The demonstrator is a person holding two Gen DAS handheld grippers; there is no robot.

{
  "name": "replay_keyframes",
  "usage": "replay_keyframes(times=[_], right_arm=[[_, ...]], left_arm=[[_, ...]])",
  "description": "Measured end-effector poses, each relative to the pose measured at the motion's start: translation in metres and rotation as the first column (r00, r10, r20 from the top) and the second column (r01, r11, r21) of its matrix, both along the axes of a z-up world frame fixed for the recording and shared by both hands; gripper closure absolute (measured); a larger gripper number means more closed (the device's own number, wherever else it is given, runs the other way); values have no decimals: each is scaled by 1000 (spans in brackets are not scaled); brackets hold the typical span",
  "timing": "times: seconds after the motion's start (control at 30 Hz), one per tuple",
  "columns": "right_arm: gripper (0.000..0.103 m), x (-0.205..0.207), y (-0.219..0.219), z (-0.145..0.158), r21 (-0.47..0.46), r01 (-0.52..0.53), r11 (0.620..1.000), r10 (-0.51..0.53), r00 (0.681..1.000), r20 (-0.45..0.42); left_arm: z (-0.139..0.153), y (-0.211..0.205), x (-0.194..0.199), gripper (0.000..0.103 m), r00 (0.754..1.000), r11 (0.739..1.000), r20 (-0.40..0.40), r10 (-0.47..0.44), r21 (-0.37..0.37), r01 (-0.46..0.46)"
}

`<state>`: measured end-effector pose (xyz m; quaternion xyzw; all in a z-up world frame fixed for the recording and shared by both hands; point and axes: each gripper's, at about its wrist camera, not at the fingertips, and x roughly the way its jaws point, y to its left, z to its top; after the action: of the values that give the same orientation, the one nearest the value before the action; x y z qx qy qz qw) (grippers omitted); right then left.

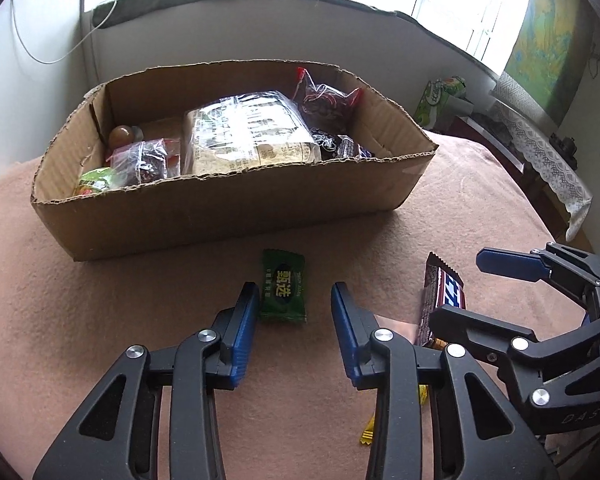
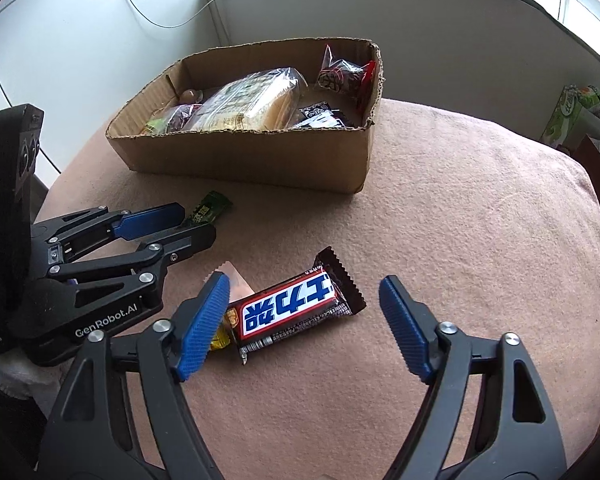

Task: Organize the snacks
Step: 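Move the left gripper to the green candy packet while the right gripper approaches the last Snickers bar, then grasp the green candy packet with the left gripper while the right gripper grasps the Snickers bar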

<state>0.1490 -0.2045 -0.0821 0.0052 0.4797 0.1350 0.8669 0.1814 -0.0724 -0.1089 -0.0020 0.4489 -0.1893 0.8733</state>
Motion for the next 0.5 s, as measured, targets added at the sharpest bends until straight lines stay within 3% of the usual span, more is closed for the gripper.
replay_keyframes(times=[0.1,0.43,0.47,0.5], right_arm=[[42,5,5,-8,-24,-9,1000,8,999,-33],[43,-9,-7,-14,-97,-45,994,41,998,-43],[46,-10,-8,-15,-98,-44,994,39,998,-48],[55,-10,-9,-16,-93,-48,995,42,997,-59]], left_arm=[[-2,-4,2,72,1000,1000,-2,-7,16,7],[-4,-1,5,80,1000,1000,-14,-13,-4,13],[-4,-2,4,80,1000,1000,-11,-13,1,13],[-4,-2,4,80,1000,1000,-9,-15,5,15]])
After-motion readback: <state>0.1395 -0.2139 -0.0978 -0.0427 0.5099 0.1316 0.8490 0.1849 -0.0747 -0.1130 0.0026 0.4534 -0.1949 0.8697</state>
